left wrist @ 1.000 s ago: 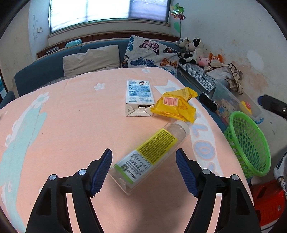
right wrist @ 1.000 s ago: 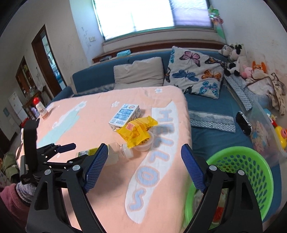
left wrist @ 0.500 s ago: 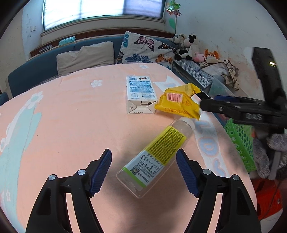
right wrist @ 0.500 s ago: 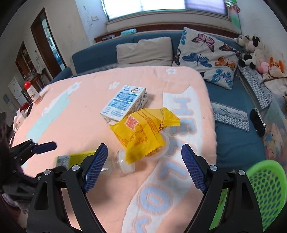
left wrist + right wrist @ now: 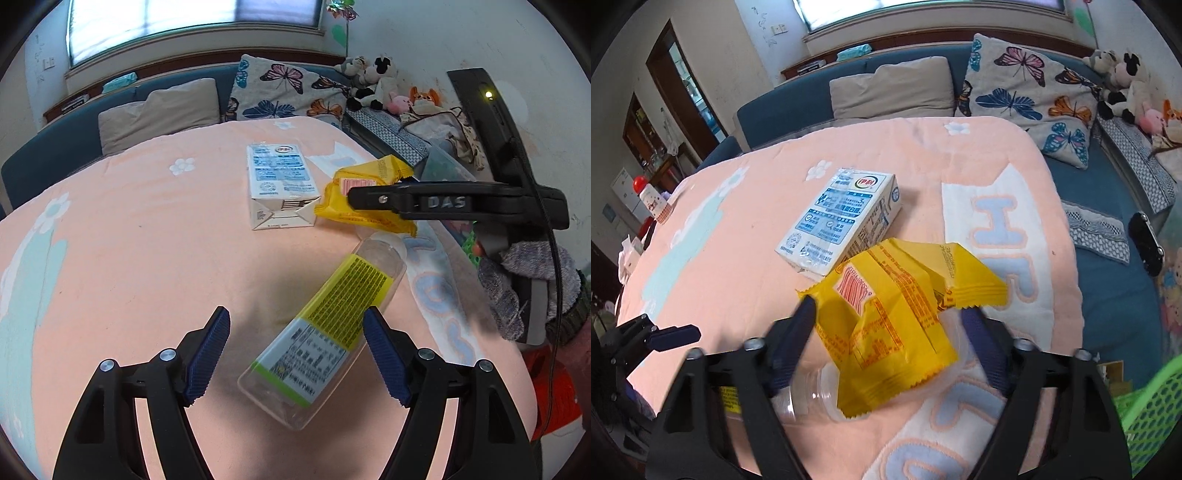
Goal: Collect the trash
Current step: 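Grasp the yellow snack packet with the right gripper while the left gripper grasps the clear bottle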
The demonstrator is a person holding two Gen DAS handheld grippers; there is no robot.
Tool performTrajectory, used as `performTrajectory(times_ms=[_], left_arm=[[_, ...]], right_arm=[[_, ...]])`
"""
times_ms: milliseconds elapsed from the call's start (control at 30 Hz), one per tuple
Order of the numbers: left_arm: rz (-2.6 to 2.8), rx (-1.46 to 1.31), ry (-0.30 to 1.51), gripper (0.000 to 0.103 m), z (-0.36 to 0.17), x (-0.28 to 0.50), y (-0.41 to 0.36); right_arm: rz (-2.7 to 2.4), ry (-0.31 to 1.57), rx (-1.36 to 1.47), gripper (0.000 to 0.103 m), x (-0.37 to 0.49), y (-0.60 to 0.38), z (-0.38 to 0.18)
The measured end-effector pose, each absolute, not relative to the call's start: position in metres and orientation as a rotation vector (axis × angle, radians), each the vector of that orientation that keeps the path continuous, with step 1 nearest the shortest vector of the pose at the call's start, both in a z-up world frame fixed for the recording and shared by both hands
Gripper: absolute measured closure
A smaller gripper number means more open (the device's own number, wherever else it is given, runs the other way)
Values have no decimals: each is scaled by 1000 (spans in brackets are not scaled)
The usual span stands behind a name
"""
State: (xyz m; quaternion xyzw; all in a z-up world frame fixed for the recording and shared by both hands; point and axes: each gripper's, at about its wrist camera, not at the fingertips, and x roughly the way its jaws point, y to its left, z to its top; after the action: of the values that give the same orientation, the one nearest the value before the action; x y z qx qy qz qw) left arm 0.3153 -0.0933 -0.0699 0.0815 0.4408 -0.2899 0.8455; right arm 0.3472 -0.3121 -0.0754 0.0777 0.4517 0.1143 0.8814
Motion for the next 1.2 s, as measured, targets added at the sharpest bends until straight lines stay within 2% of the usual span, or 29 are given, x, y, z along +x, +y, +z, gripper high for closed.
performTrajectory(times_ms=[100, 300, 567, 767, 1200], left_arm=[[-624, 181, 928, 31, -70, 317, -99], [-660, 222, 930, 31, -71, 315, -115], [-694, 273, 941, 31, -80, 315, -136], [-683, 299, 933, 35, -83, 315, -141], [-689, 393, 954, 35, -89, 318, -150]], right_arm=[[237, 938, 173, 51, 347, -314, -77], [231, 909, 194, 54, 340, -322, -72], [238, 860, 227, 55, 323, -333, -52], [234, 841, 233, 55, 304, -343, -40], [208, 837, 236, 55, 275, -354, -36]])
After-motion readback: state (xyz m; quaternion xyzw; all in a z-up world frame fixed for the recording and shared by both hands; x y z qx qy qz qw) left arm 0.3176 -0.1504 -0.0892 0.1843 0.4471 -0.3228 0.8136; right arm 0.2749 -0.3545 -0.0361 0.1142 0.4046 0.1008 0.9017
